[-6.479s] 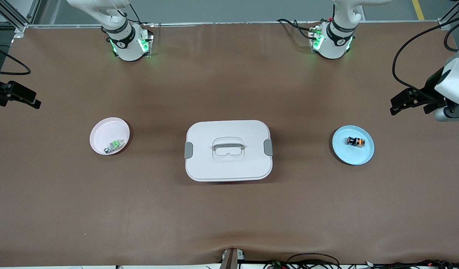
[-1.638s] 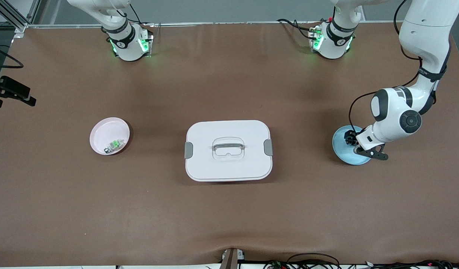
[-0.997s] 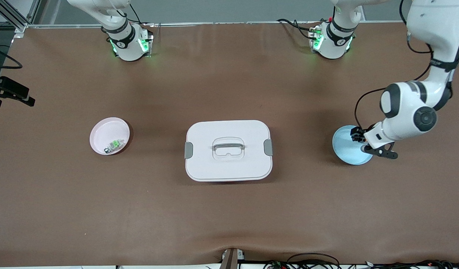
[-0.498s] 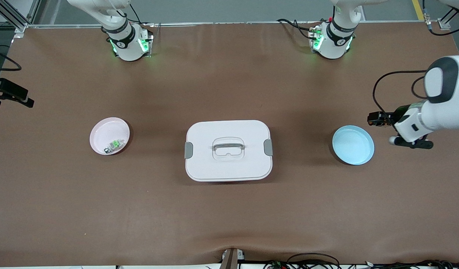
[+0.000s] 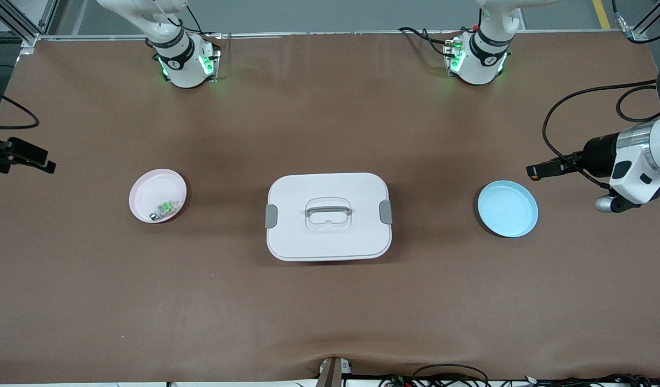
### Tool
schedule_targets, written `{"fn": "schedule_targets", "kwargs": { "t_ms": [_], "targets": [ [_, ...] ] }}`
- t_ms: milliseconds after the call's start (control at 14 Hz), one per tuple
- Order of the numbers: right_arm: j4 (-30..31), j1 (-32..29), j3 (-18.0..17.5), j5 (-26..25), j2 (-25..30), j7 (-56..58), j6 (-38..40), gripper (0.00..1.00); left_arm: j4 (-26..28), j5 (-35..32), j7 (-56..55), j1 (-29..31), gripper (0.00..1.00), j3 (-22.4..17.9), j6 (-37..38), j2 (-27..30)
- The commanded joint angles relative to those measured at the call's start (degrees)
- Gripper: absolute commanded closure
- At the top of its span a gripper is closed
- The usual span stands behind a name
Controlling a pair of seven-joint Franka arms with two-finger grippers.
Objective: Transfer orange switch to right arm and place
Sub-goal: 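Carry the switch toward the middle while the right gripper reaches toward it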
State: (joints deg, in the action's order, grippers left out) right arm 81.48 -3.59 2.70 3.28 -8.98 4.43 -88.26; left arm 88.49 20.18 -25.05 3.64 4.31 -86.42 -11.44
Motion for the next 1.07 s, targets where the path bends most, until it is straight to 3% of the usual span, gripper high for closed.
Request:
{"fn": "schedule_targets", "kwargs": {
  "t_ms": [0,285,498,854,997],
  "targets": [
    [-0.2,-0.6,-0.9,-0.5,0.2,0.1,-0.1,0.0,-3.6,5.0,-11.1,-0.2,0.8,1.9,1.4,-1.4],
    [0.2,-0.5,-1.3,0.9,-2.5,0.4,0.7,0.0,-5.1,9.6,-22.9,-0.2,0.8,6.5,-1.3,-1.4],
    [0.0,1.1,-1.5,1.6,-1.9,0.1,1.5,0.0,-5.2,14.4,-42.2,-0.4,0.8,10.7,-7.6,-1.5],
    [1.9,2.3,-1.5,16.8,2.2,-8.0,1.4,0.0,-5.2,14.4,-60.9,-1.8,0.8,20.5,-18.9,-1.7],
    [4.5,2.4,-1.5,20.8,4.7,-8.3,-0.7,0.0,-5.1,14.4,-67.9,-4.7,0.79,21.7,-24.0,-1.7]
  ]
}}
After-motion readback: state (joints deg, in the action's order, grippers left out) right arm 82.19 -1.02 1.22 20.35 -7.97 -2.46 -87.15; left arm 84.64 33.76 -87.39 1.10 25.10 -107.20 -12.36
